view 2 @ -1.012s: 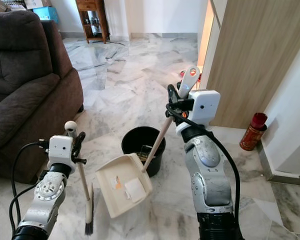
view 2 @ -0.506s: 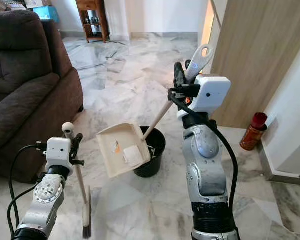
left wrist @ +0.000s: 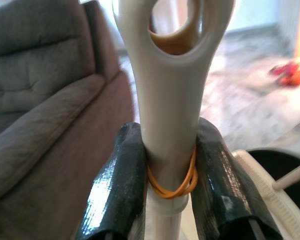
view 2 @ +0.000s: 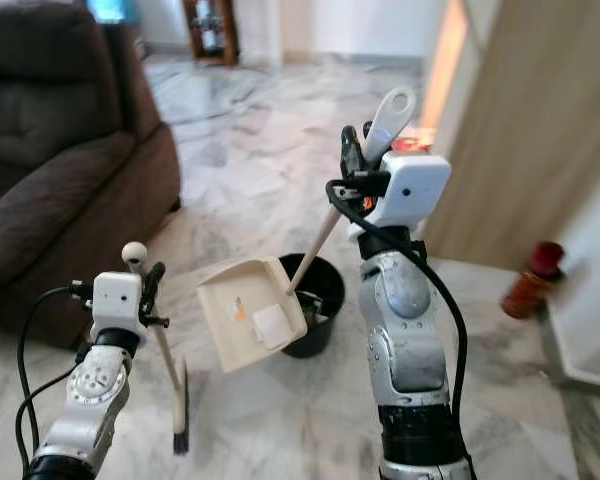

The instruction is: Sweep floor

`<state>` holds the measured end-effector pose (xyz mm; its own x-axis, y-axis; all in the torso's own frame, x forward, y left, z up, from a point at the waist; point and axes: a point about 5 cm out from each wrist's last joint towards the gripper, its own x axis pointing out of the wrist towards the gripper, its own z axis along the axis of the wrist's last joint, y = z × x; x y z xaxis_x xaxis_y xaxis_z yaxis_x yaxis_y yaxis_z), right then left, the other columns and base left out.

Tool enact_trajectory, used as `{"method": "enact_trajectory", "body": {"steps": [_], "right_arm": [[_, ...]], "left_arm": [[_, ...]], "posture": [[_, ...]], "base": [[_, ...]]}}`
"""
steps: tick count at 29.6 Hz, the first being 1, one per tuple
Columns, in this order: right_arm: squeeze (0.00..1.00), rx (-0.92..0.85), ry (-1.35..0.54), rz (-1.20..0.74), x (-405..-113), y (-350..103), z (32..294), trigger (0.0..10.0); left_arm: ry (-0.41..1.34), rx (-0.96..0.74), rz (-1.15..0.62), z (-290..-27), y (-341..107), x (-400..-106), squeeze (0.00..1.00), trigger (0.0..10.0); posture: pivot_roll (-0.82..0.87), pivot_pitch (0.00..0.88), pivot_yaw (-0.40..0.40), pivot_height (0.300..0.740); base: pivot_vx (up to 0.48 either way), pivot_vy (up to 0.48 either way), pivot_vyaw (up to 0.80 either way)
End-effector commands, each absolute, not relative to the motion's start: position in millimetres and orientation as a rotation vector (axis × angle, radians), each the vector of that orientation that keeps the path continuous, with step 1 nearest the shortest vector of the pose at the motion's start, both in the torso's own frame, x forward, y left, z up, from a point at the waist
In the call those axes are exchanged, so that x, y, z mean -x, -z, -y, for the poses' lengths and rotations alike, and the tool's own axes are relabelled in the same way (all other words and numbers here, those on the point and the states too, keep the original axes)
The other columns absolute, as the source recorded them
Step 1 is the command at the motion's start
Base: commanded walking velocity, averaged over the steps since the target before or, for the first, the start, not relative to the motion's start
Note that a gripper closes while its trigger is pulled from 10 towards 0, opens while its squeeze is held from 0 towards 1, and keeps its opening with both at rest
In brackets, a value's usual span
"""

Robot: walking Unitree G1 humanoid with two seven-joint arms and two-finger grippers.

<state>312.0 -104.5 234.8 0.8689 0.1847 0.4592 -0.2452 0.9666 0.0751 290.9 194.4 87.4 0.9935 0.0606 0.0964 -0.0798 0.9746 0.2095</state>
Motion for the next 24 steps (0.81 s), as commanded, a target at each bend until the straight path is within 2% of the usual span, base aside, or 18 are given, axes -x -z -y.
{"method": "enact_trajectory", "body": {"steps": [1, 24], "right_arm": [[0.0, -0.159, -0.227, 0.539, -308.4, -247.3, 107.6, 10.0], [0.0, -0.179, -0.237, 0.546, -309.2, -249.1, 104.4, 10.0]], "left_arm": [[-0.059, -0.243, 0.152, -189.1, -99.9, -295.7, 0.0, 10.0], [-0.072, -0.243, 0.158, -189.1, -101.0, -296.4, 0.0, 10.0]], "posture": [[0.12, 0.0, 0.06, 0.74], [0.13, 0.0, 0.054, 0.74]], "base": [[0.292, 0.0, 0.0], [0.293, 0.0, 0.0]]}}
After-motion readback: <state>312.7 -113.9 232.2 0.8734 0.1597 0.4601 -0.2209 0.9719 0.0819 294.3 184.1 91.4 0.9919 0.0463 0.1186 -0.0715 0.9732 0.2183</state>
